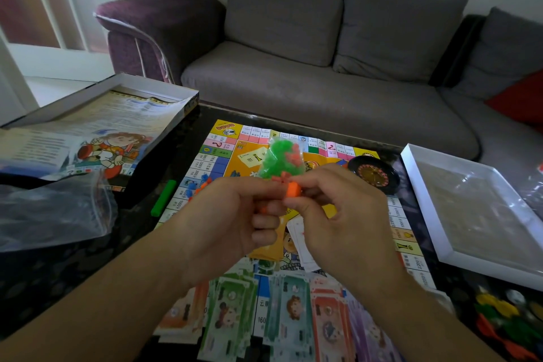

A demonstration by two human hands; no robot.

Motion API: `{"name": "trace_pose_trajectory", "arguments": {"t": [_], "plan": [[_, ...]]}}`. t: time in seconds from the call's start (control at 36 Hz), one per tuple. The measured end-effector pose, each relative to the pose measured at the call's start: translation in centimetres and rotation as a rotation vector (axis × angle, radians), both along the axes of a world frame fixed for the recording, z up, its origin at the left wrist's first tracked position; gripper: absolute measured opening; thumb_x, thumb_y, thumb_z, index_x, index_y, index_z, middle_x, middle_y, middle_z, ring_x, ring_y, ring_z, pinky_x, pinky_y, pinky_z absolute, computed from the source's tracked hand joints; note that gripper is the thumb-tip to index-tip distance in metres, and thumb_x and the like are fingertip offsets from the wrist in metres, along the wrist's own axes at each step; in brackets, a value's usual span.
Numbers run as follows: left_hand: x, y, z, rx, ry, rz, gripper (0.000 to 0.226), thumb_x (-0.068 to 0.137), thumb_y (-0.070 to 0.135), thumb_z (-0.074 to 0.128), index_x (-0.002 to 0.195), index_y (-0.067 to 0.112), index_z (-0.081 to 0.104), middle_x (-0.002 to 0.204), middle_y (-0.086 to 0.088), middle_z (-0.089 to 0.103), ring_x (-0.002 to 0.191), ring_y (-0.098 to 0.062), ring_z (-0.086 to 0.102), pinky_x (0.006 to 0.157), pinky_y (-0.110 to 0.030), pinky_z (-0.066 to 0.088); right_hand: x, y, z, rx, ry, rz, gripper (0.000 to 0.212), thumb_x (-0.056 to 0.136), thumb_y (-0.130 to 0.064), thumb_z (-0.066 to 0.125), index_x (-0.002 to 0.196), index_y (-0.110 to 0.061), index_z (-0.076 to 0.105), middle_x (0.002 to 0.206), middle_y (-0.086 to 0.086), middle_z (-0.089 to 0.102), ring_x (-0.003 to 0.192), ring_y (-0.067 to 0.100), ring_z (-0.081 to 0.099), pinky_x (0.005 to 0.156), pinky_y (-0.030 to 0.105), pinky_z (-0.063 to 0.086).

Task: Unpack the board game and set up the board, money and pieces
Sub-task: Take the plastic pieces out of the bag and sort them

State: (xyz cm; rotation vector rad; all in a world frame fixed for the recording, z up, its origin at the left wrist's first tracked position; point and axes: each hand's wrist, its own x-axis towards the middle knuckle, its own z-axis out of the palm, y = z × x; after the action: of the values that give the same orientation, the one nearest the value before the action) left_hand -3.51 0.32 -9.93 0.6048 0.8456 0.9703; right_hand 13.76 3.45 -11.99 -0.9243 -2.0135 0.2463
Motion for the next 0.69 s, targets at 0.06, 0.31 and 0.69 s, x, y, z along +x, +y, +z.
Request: {"name": "trace_pose_trajectory", "arguments": {"t": [0.06, 0.31, 0.69], "plan": [[-0.1, 0.1, -0.1, 0.010, -0.012, 0.019, 0.016, 0.081, 0.014, 0.063, 0.091, 0.002, 0.069, 0.073, -0.006, 0.048, 0.060, -0.014, 0.033, 0.057, -0.028, 0.023, 0.1, 0.1, 0.1, -0.020, -0.004, -0.010, 0.004, 0.092, -0.019, 0.074, 0.095, -0.018, 0.076, 0.091, -0.009, 0.069, 0.090, 0.009, 0.066, 0.082, 0.032, 0.057], [-0.9, 0.4, -0.7, -0.008, 0.217, 0.085, 0.043, 0.094, -0.022, 0.036, 0.112, -0.008, 0.072, 0.102, -0.020, 0.078, 0.078, -0.018, 0.073, 0.068, -0.025, 0.060, 0.1, 0.3, 0.9, -0.345, 0.180, -0.078, 0.025, 0.093, -0.013, 0.075, 0.105, -0.034, 0.074, 0.087, -0.014, 0.069, 0.090, 0.010, 0.068, 0.075, 0.029, 0.057], [-0.6, -0.1, -0.3, 0.351, 0.660, 0.077, 0.010, 0.100, 0.005, 0.064, 0.108, 0.004, 0.061, 0.087, -0.013, 0.079, 0.075, -0.031, 0.078, 0.070, -0.039, 0.065, -0.3, -0.1, 2.1, -0.537, 0.264, 0.061, 0.023, 0.091, -0.007, 0.077, 0.097, -0.028, 0.072, 0.107, -0.013, 0.077, 0.102, 0.010, 0.073, 0.090, 0.047, 0.060]]}}
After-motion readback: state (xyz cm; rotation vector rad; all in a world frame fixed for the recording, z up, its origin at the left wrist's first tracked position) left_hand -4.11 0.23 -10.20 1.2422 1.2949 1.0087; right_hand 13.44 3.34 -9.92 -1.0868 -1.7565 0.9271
